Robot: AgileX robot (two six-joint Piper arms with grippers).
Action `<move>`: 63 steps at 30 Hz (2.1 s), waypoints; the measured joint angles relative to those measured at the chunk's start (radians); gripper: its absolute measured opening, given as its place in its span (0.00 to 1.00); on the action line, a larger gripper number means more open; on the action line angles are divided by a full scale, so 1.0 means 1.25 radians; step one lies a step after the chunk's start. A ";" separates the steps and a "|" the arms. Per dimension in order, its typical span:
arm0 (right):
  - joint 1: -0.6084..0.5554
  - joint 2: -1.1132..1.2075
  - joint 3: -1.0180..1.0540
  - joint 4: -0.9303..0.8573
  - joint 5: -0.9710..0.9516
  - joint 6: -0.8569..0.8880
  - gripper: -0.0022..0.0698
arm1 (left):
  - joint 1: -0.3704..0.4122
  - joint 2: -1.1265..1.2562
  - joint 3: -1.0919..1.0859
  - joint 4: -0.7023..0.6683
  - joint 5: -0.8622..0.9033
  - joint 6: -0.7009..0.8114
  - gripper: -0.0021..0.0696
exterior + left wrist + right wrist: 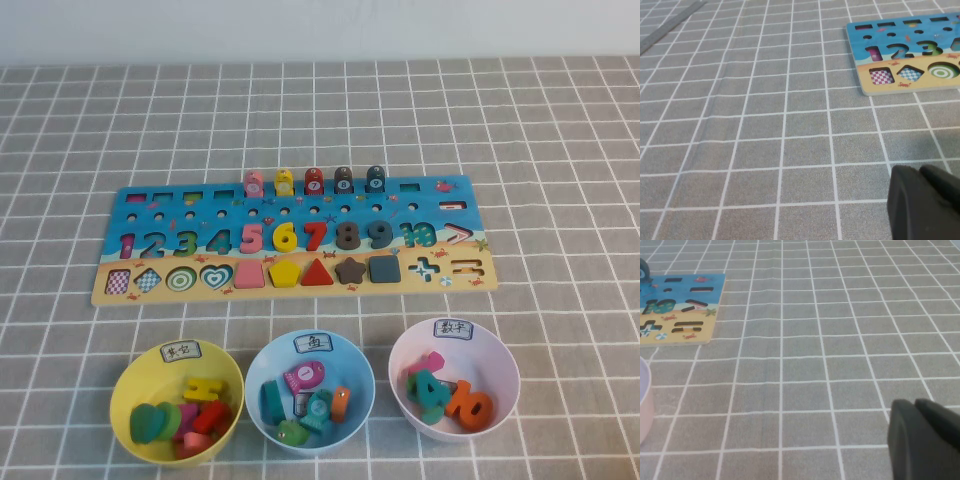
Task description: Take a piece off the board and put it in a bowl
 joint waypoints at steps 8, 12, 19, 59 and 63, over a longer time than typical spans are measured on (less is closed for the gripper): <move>0.000 0.000 0.000 0.000 0.000 0.000 0.01 | 0.000 0.000 0.000 0.000 0.000 0.000 0.02; 0.000 0.000 0.000 0.000 0.000 0.000 0.01 | 0.000 0.000 0.000 0.000 0.000 0.000 0.02; 0.000 0.000 0.000 0.000 0.000 0.000 0.01 | 0.000 0.000 0.000 0.000 0.000 0.000 0.02; 0.000 0.000 -0.010 0.554 -0.119 0.000 0.01 | 0.000 0.000 0.000 0.000 0.000 0.000 0.02; 0.000 0.037 -0.101 0.525 -0.002 0.000 0.01 | 0.000 0.000 0.000 0.000 0.000 0.000 0.02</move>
